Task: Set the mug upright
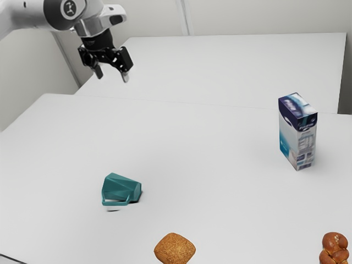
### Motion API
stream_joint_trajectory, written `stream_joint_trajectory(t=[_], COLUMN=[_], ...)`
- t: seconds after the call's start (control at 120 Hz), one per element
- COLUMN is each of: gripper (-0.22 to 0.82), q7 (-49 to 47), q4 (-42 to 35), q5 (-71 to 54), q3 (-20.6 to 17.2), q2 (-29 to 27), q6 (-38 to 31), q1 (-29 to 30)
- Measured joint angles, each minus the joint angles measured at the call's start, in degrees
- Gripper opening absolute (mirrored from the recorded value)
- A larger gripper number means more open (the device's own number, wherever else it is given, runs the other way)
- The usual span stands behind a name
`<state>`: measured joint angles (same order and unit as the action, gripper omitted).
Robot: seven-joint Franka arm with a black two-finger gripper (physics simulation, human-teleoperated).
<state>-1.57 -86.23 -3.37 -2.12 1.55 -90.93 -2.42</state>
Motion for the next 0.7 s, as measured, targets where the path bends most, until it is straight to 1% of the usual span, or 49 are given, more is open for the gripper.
stream_joint_trajectory(t=[0.408,0.467,0.608,0.7], gripper=[0.6,0.6,0.6,0.6], q7=[-1.53,-1.66,-1.11,0.24], q4=[-0.08,-1.72,-7.87,-13.65], q5=[0.14,0.33,4.71,9.04], q3=[0.2,0.05,0.02,0.12], q2=[-0.19,-1.07,-5.7,-9.96], q6=[4.01,4.52,5.41,5.0], q1=[1.0,1.42,2.63,4.18])
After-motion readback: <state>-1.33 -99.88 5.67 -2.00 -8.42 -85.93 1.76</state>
